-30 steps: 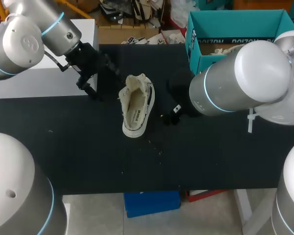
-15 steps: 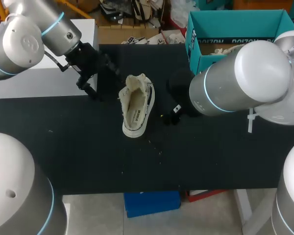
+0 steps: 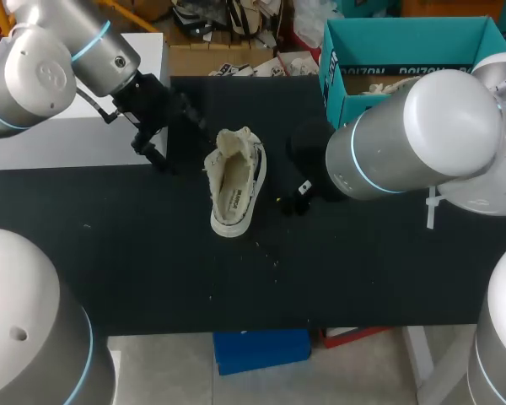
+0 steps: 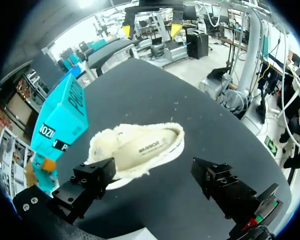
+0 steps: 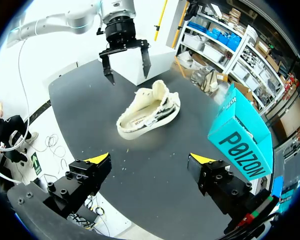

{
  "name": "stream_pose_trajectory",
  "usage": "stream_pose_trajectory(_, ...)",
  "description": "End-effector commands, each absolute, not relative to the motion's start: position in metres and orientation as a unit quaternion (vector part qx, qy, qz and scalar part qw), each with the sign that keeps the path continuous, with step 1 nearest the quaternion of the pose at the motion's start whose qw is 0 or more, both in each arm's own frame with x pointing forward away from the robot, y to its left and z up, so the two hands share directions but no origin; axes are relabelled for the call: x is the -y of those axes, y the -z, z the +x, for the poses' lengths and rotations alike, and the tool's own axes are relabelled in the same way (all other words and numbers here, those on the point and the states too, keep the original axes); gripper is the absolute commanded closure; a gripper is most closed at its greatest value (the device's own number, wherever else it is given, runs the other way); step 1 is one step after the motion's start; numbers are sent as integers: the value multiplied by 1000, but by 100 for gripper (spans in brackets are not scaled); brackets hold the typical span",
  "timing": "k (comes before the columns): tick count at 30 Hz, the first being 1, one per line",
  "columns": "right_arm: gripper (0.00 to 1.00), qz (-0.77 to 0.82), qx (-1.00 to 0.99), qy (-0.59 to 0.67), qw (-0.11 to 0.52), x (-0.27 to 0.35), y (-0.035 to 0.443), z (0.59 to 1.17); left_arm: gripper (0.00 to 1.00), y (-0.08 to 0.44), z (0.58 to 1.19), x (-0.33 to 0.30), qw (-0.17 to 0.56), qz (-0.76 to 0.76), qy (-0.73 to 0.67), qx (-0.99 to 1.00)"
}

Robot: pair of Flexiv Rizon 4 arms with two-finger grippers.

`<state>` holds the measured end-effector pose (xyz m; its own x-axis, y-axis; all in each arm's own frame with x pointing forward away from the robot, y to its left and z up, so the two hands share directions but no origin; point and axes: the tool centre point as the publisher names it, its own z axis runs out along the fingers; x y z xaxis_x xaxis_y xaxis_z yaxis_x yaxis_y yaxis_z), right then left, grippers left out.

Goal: Take the shoe out of the shoebox, open the shoe tongue, remove and reinsert the insole, then place the shoe into the shoebox

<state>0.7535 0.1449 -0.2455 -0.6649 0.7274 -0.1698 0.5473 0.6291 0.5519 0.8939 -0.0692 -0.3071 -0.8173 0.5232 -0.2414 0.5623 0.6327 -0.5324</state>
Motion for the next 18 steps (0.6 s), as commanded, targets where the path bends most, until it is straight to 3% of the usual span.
stream_pose_trajectory(1,0,361,-882,-235,193,-144,246,753,0,309,900,71,23,290,311,-905)
stream_pose_trajectory(2,0,361,-882,-235,193,-144,246,753,2,310,903,71,23,285,313,-906)
stream_pose_trajectory(3,0,361,-882,-235,193,-144,246,753,62,310,906,72,21,279,318,-906)
stream_pose_trajectory(4,0,361,-882,-235,193,-144,246,753,100,309,908,72,15,274,322,-906)
stream_pose_trajectory(18,0,361,-882,-235,193,-144,246,753,100,299,972,92,41,201,358,-911)
